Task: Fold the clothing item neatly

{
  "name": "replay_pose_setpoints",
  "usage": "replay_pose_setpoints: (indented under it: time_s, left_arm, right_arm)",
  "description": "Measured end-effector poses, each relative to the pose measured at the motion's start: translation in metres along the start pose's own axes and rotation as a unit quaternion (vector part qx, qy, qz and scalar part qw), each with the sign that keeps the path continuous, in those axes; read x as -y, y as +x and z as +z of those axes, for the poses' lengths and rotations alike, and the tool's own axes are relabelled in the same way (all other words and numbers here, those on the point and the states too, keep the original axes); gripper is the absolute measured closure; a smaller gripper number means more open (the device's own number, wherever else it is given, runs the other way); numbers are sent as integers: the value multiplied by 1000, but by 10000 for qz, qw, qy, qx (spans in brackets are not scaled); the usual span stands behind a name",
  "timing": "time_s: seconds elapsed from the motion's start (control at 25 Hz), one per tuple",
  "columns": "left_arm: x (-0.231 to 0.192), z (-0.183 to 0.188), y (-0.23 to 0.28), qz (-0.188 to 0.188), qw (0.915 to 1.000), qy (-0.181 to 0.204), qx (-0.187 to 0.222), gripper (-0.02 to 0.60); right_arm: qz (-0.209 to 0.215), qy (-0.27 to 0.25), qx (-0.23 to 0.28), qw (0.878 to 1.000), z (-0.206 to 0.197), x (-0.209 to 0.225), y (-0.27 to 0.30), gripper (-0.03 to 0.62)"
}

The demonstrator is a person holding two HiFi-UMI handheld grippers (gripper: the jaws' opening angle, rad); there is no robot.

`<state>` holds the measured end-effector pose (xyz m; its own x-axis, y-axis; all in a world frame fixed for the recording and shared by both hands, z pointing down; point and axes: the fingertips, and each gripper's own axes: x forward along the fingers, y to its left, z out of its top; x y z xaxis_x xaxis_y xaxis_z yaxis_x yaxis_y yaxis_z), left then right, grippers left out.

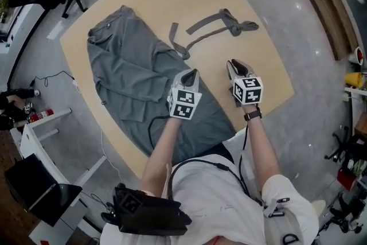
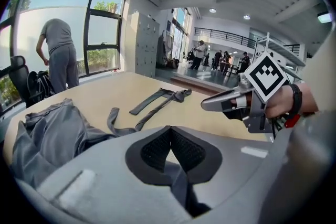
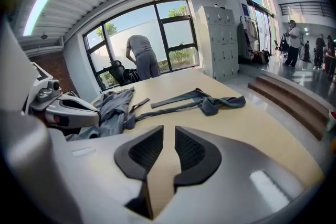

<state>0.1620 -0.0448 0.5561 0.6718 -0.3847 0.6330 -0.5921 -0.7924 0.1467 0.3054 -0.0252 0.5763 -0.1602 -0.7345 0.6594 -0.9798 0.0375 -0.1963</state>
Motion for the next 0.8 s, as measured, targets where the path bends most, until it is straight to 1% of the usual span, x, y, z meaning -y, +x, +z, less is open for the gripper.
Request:
replay_pose_setpoints:
  time_s: [0.12,0.24,0.36,0.48,0.52,0.6,0.64,0.72,0.8]
  left_arm:
    - [-21,6,32,211,9988,299,-327,578]
    - [-42,17,62,437,9959,582,-538,570]
    - [-56,25,90,459,9915,910,-810,509]
    - [-67,29,115,439,9855,1232,-1084,491]
    - [-69,28,121,428,9835,1320,-1165,491]
    - [-71,25,134,349,9791,1452,-1378,491]
    - [-69,21,140,298,9768,1469,-1527,491]
    - [-64,10,146,231,9729,1372,-1848,491]
    - [-57,3,147,204,9724,1201,-1991,506]
  right_arm:
    - [-117,-166,-25,9998,14,25,27,513]
    - [-313,-327,-42,9990,30,52,53,489]
    - [-636,-420,-26,9971,49,82,74,455]
    - [-923,-523,-52,9943,62,103,89,407]
    - [-1001,-564,-81,9933,63,108,94,412]
    - [-1096,-597,-151,9921,63,117,106,447]
    - [-1095,-566,-197,9922,63,119,112,448]
    - [-1035,-439,-290,9932,59,119,121,477]
    - [-962,-376,-387,9939,58,116,124,489]
